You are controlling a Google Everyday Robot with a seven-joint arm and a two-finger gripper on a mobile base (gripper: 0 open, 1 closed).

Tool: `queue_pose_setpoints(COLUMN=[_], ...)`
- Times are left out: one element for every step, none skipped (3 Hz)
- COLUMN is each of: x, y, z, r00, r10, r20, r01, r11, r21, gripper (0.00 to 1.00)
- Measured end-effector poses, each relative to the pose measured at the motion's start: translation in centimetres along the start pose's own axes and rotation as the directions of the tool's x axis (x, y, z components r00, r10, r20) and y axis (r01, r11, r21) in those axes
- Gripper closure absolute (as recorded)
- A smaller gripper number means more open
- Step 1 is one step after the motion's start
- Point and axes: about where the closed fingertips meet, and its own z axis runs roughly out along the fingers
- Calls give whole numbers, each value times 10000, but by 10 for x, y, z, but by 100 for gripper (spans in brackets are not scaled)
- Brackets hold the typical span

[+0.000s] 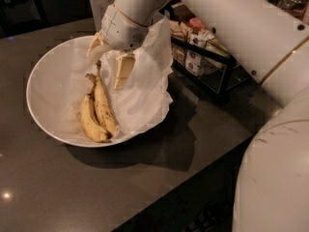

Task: Pick banana from white bowl

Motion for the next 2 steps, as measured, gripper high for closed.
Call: queue_pose_setpoints(x=[1,-4], y=[-8,-17], z=[10,23], r00=[9998,9988], r10=[-86,-284], r20=[184,408], r01=[89,300], r11=[9998,9988], r21=[-167,-398], gripper=[32,33])
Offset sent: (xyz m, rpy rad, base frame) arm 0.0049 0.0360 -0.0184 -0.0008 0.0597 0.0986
